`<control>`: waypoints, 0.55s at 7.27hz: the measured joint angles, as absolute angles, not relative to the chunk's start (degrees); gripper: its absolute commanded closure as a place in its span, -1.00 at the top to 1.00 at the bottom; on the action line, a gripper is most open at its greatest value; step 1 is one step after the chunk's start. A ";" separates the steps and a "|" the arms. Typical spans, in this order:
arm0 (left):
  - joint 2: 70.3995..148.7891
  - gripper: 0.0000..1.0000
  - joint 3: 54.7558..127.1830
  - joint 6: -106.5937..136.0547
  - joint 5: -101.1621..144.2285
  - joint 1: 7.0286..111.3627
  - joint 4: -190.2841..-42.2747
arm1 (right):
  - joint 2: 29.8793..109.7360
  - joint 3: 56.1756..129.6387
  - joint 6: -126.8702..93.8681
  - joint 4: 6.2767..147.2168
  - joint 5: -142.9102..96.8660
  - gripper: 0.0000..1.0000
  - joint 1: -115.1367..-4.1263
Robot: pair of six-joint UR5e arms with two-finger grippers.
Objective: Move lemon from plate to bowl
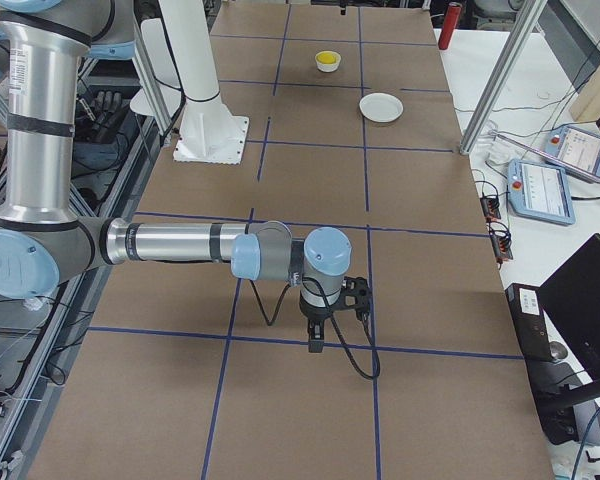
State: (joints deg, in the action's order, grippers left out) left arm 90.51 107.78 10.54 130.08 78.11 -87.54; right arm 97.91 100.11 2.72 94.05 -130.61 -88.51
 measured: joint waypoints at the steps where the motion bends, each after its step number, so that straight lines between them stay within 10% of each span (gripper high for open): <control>1: 90.30 0.98 107.26 2.06 130.03 83.43 -83.73 | 97.91 100.11 2.72 94.04 -130.61 1.00 -88.51; 4: 90.25 1.00 96.50 -16.61 130.11 98.70 -80.33 | 97.91 100.11 2.72 94.04 -130.61 1.00 -88.51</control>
State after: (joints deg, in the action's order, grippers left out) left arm 90.25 96.50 -16.61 130.11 98.70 -80.33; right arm 97.91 100.11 2.72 94.04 -130.61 -88.51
